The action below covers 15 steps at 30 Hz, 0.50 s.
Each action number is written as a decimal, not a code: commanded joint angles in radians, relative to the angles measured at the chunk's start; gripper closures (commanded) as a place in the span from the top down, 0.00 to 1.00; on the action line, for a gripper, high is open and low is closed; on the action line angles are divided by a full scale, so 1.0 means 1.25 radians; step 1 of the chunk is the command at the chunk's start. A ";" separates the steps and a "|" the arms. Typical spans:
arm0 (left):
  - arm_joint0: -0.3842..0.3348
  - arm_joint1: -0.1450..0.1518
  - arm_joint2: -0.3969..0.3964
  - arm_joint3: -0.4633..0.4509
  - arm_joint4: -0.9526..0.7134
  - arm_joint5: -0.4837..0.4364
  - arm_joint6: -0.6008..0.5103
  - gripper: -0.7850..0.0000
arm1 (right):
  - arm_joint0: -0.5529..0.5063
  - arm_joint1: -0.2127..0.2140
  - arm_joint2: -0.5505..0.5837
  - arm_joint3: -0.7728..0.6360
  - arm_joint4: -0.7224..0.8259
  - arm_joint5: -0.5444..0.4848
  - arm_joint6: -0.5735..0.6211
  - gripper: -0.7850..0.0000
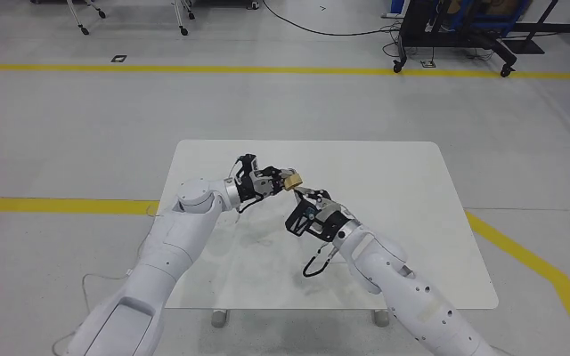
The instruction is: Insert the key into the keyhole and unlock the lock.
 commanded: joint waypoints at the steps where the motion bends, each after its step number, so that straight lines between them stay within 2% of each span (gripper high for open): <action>1: 0.002 0.000 0.001 -0.003 0.009 -0.006 0.003 0.00 | -0.002 -0.001 0.008 0.002 0.020 -0.004 -0.004 0.00; 5: 0.005 0.002 0.001 -0.013 0.032 -0.029 0.010 0.00 | -0.007 -0.003 0.026 0.011 0.081 -0.030 -0.017 0.00; 15: 0.038 0.013 -0.008 -0.082 0.145 -0.159 0.080 0.00 | 0.011 -0.003 0.099 0.087 0.342 -0.183 -0.080 0.00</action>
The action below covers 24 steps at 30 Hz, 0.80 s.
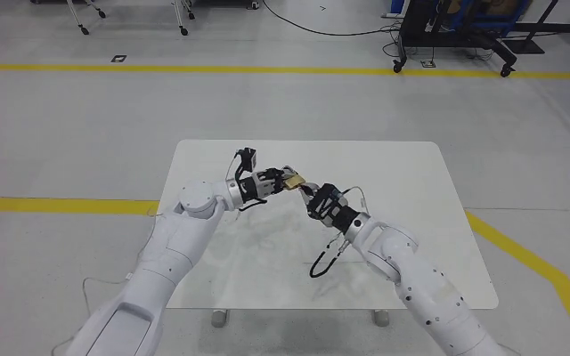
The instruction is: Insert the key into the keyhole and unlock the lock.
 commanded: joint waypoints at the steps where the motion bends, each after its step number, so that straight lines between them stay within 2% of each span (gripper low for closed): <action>1: 0.010 0.003 -0.006 -0.016 0.015 -0.024 0.012 0.00 | 0.002 0.000 0.014 0.015 0.048 -0.030 -0.014 0.00; 4: 0.025 0.008 -0.016 -0.038 0.034 -0.050 0.025 0.00 | 0.002 0.001 0.028 0.035 0.104 -0.072 -0.030 0.00; 8: 0.039 0.011 -0.025 -0.057 0.033 -0.046 0.027 0.00 | 0.012 0.001 0.035 0.063 0.150 -0.123 -0.035 0.00; 10: 0.041 0.012 -0.030 -0.061 0.029 -0.041 0.021 0.00 | 0.013 0.000 0.033 0.068 0.153 -0.127 -0.037 0.22; 12: 0.043 0.014 -0.034 -0.064 0.028 -0.040 0.022 0.00 | 0.015 -0.001 0.032 0.069 0.157 -0.135 -0.040 0.37; 16: 0.043 0.013 -0.040 -0.058 -0.012 0.008 -0.005 0.00 | 0.017 0.005 0.057 0.067 0.155 -0.172 -0.061 0.33; 19: 0.034 0.010 -0.043 -0.039 -0.070 0.065 -0.045 0.00 | 0.007 0.015 0.099 0.050 0.138 -0.211 -0.070 0.41; 24: 0.018 0.005 -0.033 -0.017 -0.070 0.077 -0.048 0.00 | -0.058 0.038 0.231 0.019 0.125 -0.227 -0.102 0.41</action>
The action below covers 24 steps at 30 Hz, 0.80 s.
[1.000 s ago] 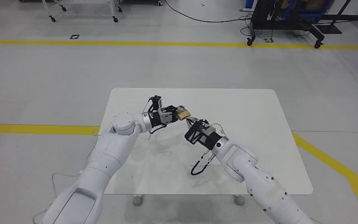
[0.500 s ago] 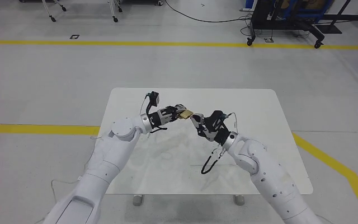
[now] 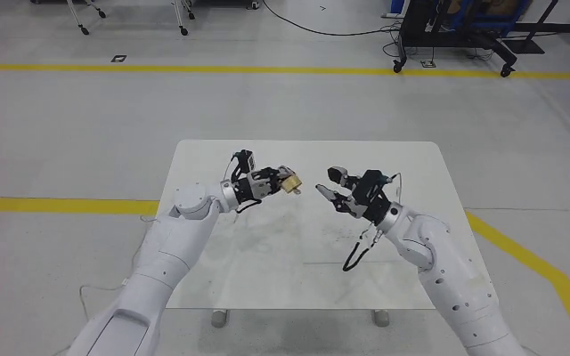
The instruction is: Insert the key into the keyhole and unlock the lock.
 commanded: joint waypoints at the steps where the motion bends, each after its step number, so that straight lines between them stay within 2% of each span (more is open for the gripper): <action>1: -0.006 -0.002 0.009 0.004 0.013 0.007 0.005 0.00 | -0.036 0.010 0.075 -0.009 0.007 0.000 -0.019 0.44; 3: -0.015 -0.004 0.026 0.005 0.049 0.016 0.011 0.00 | -0.072 0.018 0.142 -0.016 0.020 -0.002 -0.037 0.50; 4: -0.020 -0.005 0.039 0.006 0.073 0.026 0.015 0.00 | -0.089 0.022 0.172 -0.017 0.029 -0.009 -0.046 1.00; 6: -0.034 -0.009 0.067 0.008 0.124 0.057 0.021 0.00 | -0.117 0.029 0.226 -0.017 0.041 -0.031 -0.063 1.00; 14: -0.100 -0.043 0.184 0.042 0.227 0.232 0.041 0.00 | -0.117 0.029 0.226 -0.017 0.041 -0.031 -0.063 1.00; 21: -0.163 -0.087 0.291 0.095 0.287 0.318 -0.007 0.00 | -0.117 0.029 0.226 -0.017 0.041 -0.031 -0.063 1.00; 22: -0.169 -0.093 0.304 0.105 0.293 0.323 -0.017 0.03 | -0.117 0.029 0.226 -0.017 0.041 -0.031 -0.063 1.00; 24: -0.180 -0.106 0.324 0.125 0.295 0.333 -0.032 0.17 | -0.117 0.029 0.226 -0.017 0.041 -0.031 -0.063 1.00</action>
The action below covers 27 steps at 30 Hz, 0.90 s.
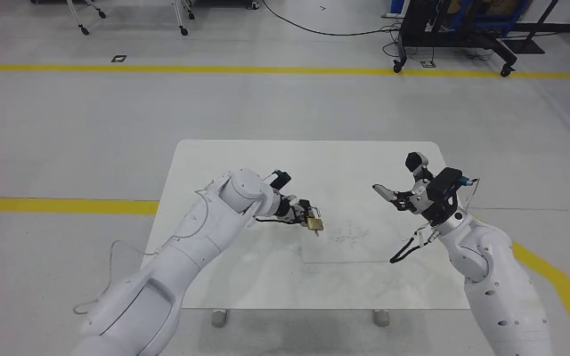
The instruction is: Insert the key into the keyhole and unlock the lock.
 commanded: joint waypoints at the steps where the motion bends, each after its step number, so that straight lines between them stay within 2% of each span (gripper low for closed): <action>1: -0.010 -0.013 0.020 0.021 0.001 0.006 -0.010 0.18 | 0.000 0.000 0.000 0.000 0.000 0.000 0.000 1.00; 2: -0.014 -0.019 0.026 0.029 0.000 0.006 -0.010 0.19 | 0.000 0.000 0.000 0.000 0.000 0.000 0.000 1.00; 3: -0.018 -0.024 0.031 0.038 -0.003 0.005 -0.010 0.25 | 0.000 0.000 0.000 0.000 0.000 0.000 0.000 1.00; 9: -0.035 -0.052 0.047 0.085 -0.030 -0.013 -0.027 0.35 | 0.000 0.000 0.000 0.000 0.000 0.000 0.000 1.00; 11: -0.041 -0.058 0.054 0.101 -0.024 -0.020 -0.034 0.44 | 0.000 0.000 0.000 0.000 0.000 0.000 0.000 1.00; 14: -0.048 -0.063 0.047 0.124 -0.039 -0.036 -0.044 0.68 | 0.000 0.000 0.000 0.000 0.000 0.000 0.000 1.00; 16: -0.053 -0.064 0.037 0.135 -0.052 -0.049 -0.051 0.99 | 0.000 0.000 0.000 0.000 0.000 0.000 0.000 1.00; 22: -0.072 -0.050 0.009 0.149 -0.039 -0.077 -0.053 1.00 | 0.000 0.000 0.000 0.000 0.000 0.000 0.000 1.00; 27: -0.077 -0.017 -0.053 0.119 -0.034 -0.131 -0.022 1.00 | 0.000 0.000 0.000 0.000 0.000 0.000 0.000 1.00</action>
